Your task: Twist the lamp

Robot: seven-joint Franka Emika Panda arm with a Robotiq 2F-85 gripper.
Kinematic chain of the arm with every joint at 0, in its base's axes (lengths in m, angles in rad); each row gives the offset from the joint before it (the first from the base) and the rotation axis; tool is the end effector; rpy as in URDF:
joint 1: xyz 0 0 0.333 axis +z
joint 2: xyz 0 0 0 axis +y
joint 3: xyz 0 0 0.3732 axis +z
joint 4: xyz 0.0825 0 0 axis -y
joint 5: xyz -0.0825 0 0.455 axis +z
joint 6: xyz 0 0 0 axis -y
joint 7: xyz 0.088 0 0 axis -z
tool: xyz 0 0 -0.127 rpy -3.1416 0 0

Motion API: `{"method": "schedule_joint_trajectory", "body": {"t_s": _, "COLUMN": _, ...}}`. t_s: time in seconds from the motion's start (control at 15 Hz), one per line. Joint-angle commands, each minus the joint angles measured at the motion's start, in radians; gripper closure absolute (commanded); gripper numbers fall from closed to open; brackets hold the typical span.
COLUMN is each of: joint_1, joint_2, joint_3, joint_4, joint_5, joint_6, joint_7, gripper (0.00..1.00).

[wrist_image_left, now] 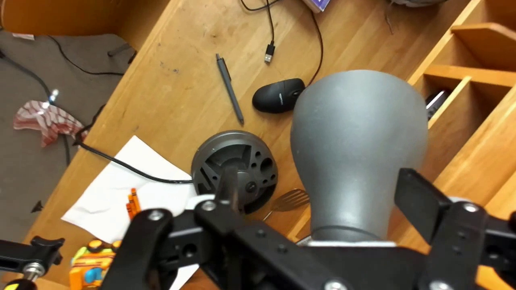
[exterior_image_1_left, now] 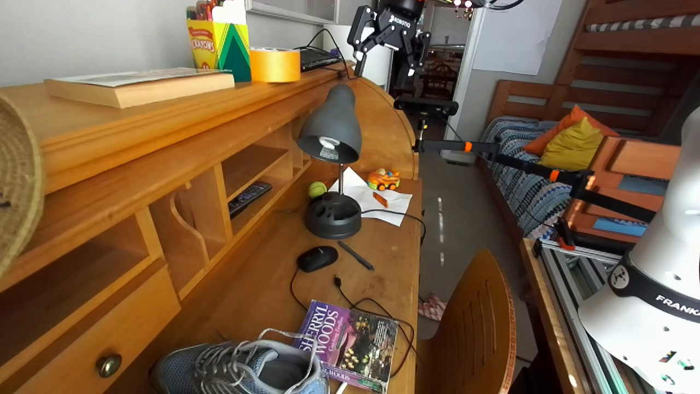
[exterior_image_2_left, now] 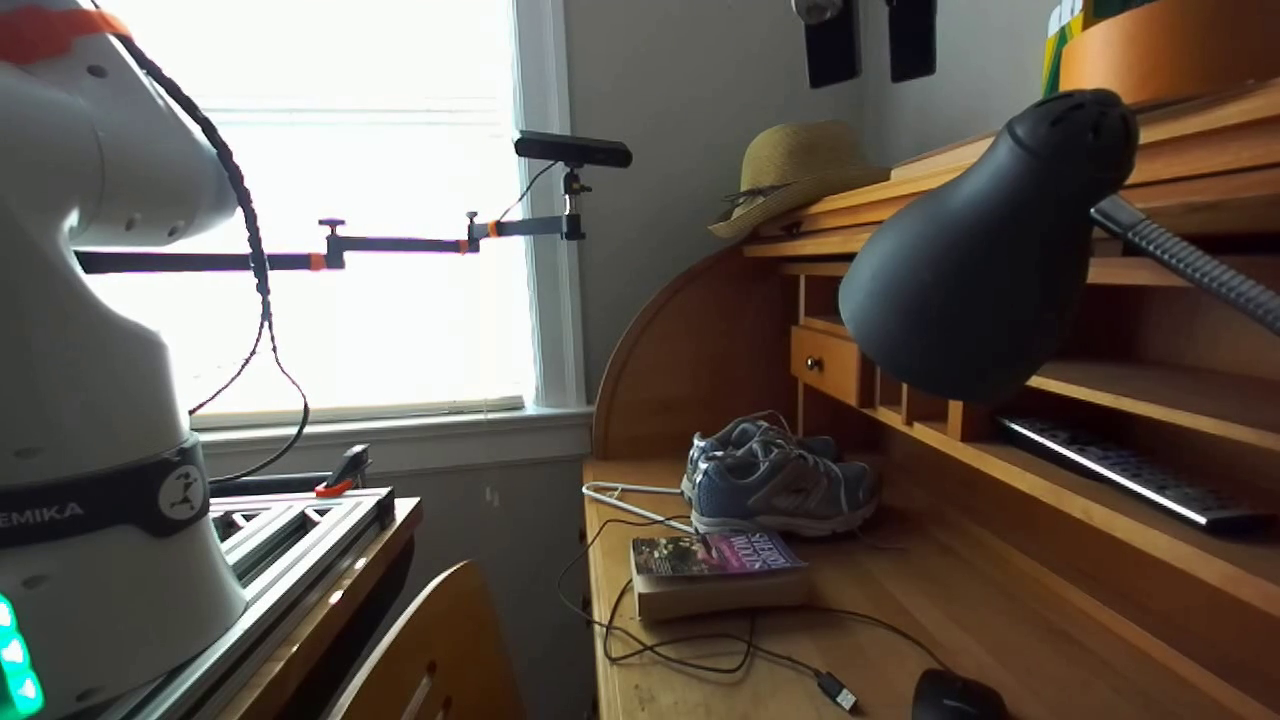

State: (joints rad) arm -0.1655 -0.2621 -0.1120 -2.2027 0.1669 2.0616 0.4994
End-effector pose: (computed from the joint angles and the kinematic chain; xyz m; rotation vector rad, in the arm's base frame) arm 0.5220 -0.1398 0.5122 -2.6865 1.2076 -0.1435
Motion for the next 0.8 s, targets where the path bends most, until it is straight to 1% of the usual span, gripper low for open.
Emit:
{"method": "schedule_joint_trajectory", "body": {"t_s": 0.0, "joint_1": -0.04, "joint_2": 0.032, "joint_3": 0.015, "joint_4": 0.022, "joint_5": -0.049, "joint_6": 0.002, "joint_7": 0.154, "gripper": 0.0}}
{"method": "schedule_joint_trajectory", "body": {"t_s": 0.07, "joint_1": -0.021, "joint_2": 0.012, "joint_3": 0.009, "joint_4": 0.007, "joint_5": -0.028, "joint_6": -0.003, "joint_7": 0.088, "gripper": 0.0}}
{"method": "schedule_joint_trajectory", "body": {"t_s": 0.2, "joint_1": -0.03, "joint_2": 0.021, "joint_3": 0.006, "joint_4": 0.011, "joint_5": -0.036, "joint_6": -0.003, "joint_7": 0.118, "gripper": 0.0}}
{"method": "schedule_joint_trajectory", "body": {"t_s": 0.47, "joint_1": -0.033, "joint_2": 0.024, "joint_3": 0.006, "joint_4": 0.016, "joint_5": -0.036, "joint_6": -0.003, "joint_7": 0.128, "gripper": 0.0}}
{"method": "schedule_joint_trajectory", "body": {"t_s": 0.53, "joint_1": -0.033, "joint_2": 0.033, "joint_3": 0.012, "joint_4": 0.022, "joint_5": -0.04, "joint_6": 0.013, "joint_7": 0.149, "gripper": 0.0}}
{"method": "schedule_joint_trajectory", "body": {"t_s": 0.67, "joint_1": -0.038, "joint_2": 0.062, "joint_3": 0.028, "joint_4": 0.061, "joint_5": -0.068, "joint_6": -0.017, "joint_7": 0.233, "gripper": 0.0}}
{"method": "schedule_joint_trajectory", "body": {"t_s": 0.73, "joint_1": -0.038, "joint_2": 0.078, "joint_3": 0.035, "joint_4": 0.074, "joint_5": -0.079, "joint_6": 0.001, "joint_7": 0.277, "gripper": 0.0}}
